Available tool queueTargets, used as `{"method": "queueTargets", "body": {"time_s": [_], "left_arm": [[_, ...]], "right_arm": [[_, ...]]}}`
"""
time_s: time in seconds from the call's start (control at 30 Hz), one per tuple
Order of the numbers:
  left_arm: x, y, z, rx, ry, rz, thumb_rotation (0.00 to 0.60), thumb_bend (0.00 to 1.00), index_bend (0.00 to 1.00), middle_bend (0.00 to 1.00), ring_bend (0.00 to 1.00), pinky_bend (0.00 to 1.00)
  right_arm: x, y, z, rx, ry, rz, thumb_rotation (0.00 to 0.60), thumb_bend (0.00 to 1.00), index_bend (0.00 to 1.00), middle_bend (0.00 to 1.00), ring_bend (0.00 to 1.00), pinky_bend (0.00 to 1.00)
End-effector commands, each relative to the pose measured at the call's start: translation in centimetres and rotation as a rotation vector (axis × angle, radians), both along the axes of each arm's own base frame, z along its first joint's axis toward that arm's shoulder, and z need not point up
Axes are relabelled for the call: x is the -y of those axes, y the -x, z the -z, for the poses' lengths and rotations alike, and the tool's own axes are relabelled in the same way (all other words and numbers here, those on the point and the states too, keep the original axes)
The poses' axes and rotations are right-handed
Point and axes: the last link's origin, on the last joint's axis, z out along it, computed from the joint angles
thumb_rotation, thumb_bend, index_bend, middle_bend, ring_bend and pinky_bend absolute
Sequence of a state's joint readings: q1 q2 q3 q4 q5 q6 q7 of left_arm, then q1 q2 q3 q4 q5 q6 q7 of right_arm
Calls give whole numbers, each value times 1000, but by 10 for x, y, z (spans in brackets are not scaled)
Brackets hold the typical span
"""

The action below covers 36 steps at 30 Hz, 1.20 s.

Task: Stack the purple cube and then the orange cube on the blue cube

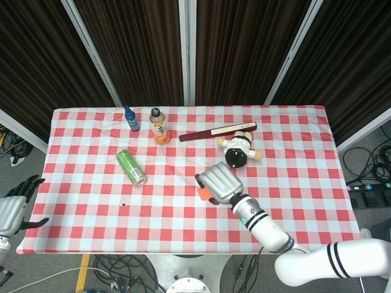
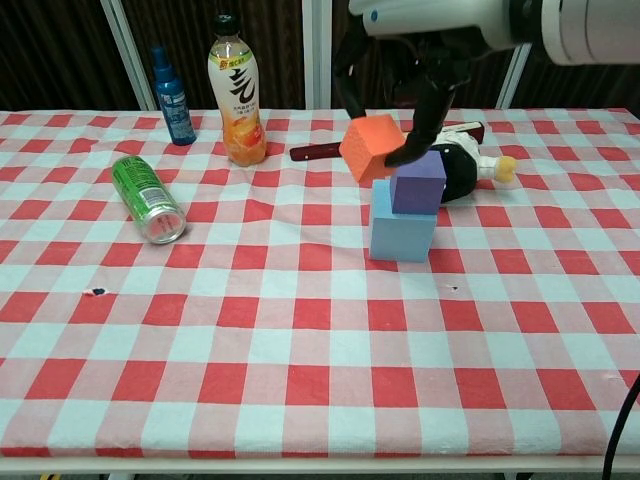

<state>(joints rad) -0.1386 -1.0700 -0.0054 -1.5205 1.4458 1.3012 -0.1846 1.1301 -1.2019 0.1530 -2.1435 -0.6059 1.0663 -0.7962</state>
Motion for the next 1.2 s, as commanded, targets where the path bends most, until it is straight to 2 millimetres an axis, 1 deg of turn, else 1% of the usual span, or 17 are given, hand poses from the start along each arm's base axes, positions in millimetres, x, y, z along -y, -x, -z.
{"method": "queueTargets", "body": {"time_s": [0.03,0.1,0.2,0.4,0.53,0.73,0.9,1.2], "left_arm": [[0,-1,0,0,2,1,600,0,192,167,147,222],[0,-2,0,2,6,0,600,0,191,167,147,222],[-1,-3,1,5,10,1,600,0,191,167,148,222],[-1,-4,1,7,16,-2,600,0,191,167,147,222],[-1,-4,1,10,18,-5,600,0,192,167,148,221],[-1,-4,3,14,25,-6,600,0,191,167,147,221],[-1,-3,3,12,31,-10,600,0,192,167,147,222],[0,-2,3,14,37,-12,600,0,192,167,147,222]], "right_arm": [[3,-8,-14,21,33,27,600,114,565,1000,936,803],[7,-8,-21,34,74,63,600,115,573,1000,942,806],[11,-9,-25,35,130,93,600,124,583,1000,951,812],[16,-5,-27,23,208,211,600,128,589,1000,952,815],[20,-2,-26,5,224,269,600,129,590,1000,952,816],[24,7,-22,-54,243,325,600,129,591,1000,952,816],[29,15,-19,-60,252,359,600,129,591,1000,952,816],[35,20,-10,-84,237,406,600,129,593,1000,952,815]]}}
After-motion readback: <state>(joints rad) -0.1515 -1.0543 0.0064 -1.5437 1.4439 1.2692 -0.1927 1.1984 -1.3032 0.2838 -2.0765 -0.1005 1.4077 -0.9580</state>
